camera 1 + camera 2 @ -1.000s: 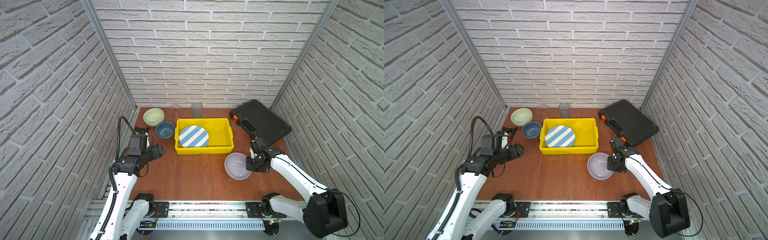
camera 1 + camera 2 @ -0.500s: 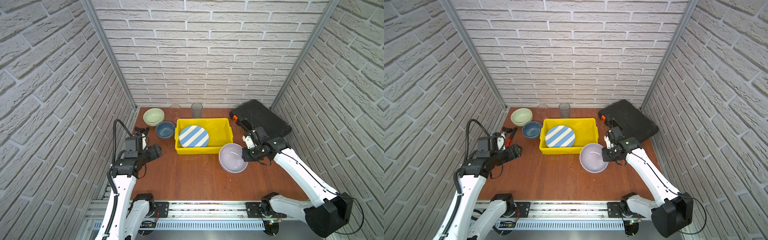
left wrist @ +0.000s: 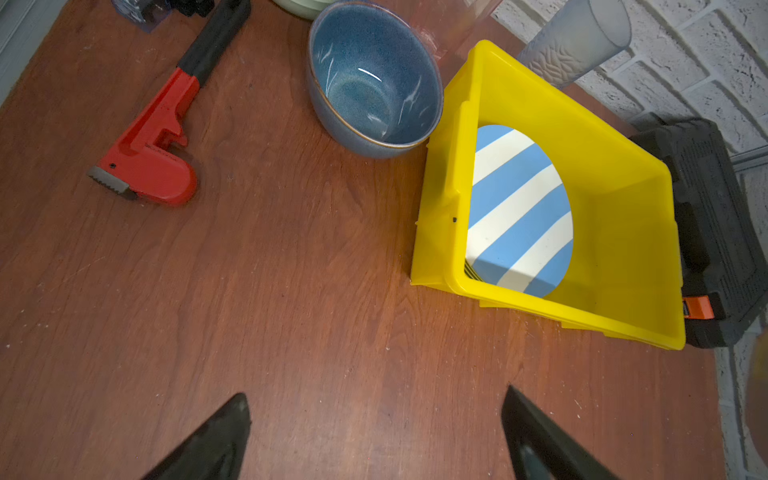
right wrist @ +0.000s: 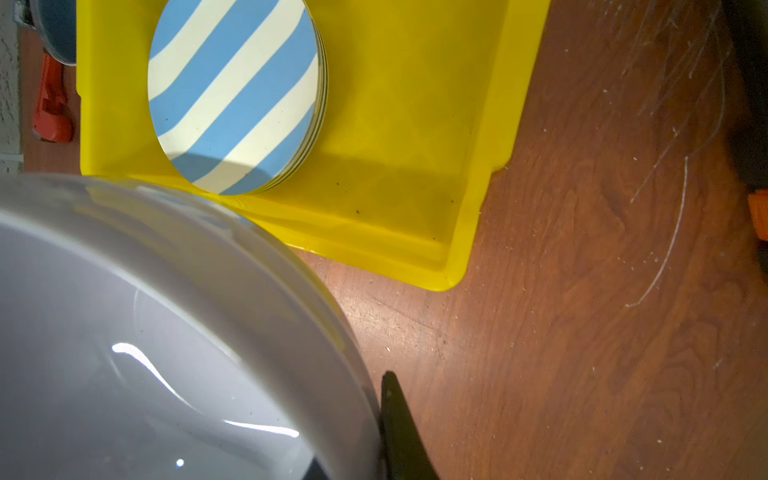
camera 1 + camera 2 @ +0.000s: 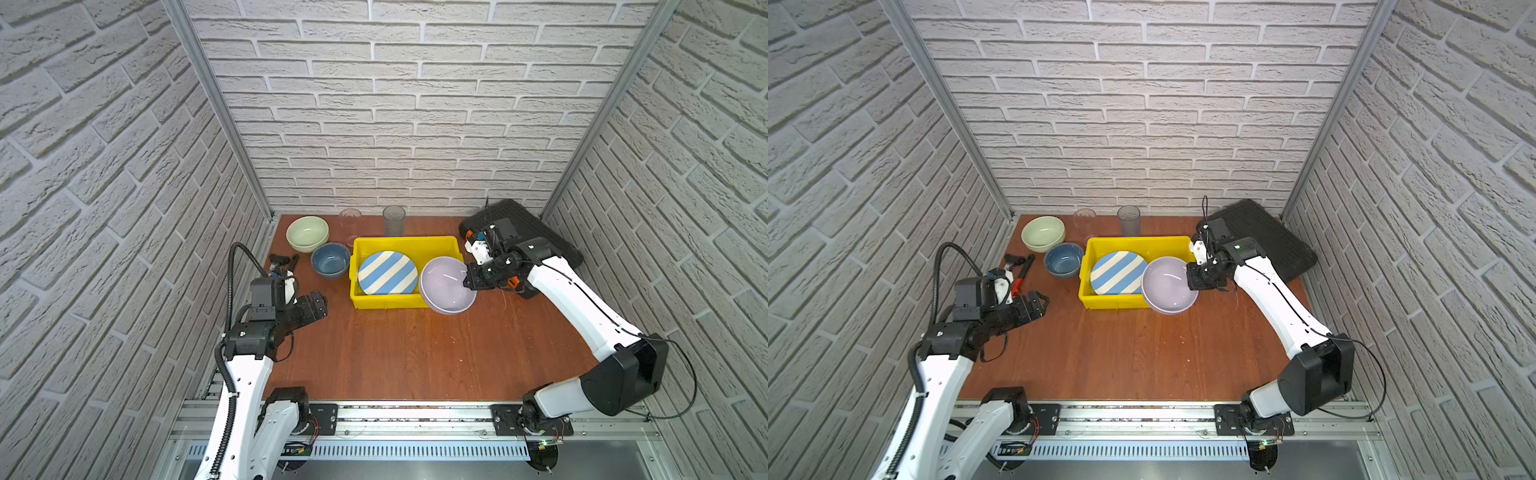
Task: Place the mixed dishes into the plastic bin
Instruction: 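Lift the lavender bowl and carry it over the bin with the right gripper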
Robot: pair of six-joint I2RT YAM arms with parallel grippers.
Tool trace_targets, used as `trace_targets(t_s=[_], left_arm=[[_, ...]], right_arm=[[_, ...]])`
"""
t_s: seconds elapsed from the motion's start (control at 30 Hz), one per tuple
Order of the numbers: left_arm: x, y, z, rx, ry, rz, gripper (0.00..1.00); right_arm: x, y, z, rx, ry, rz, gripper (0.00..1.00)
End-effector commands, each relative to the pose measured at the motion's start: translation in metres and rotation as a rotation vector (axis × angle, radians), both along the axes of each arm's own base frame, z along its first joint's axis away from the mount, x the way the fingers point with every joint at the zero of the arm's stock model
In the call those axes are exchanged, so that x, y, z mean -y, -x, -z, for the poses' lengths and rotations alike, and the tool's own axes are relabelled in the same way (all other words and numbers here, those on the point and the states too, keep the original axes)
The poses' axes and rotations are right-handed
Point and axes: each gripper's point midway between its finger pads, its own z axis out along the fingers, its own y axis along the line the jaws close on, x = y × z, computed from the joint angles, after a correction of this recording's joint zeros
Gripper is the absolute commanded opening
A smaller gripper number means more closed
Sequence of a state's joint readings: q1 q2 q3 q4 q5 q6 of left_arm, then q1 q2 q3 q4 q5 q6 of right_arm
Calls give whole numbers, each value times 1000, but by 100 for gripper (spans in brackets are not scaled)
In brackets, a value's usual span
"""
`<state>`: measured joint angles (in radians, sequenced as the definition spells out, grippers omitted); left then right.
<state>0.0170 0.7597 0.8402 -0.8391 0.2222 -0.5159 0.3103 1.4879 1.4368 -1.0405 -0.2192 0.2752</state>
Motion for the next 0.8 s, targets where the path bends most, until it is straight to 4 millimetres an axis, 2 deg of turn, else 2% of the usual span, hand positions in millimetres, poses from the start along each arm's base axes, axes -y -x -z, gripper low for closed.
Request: trace_targets(t_s=[0.0, 0.17, 0.33, 0.77], left_arm=[[2, -2, -4, 29, 8, 16, 94], [9, -1, -2, 37, 47, 34, 95], [14, -1, 9, 25, 83, 41, 96], [16, -3, 14, 35, 87, 58, 97]], right_arm=[[-31, -32, -35, 124, -139, -8, 6], [-49, -59, -29, 116, -125, -3, 6], [-71, -82, -20, 113, -123, -3, 6], [-108, -118, 9, 110, -86, 44, 6]])
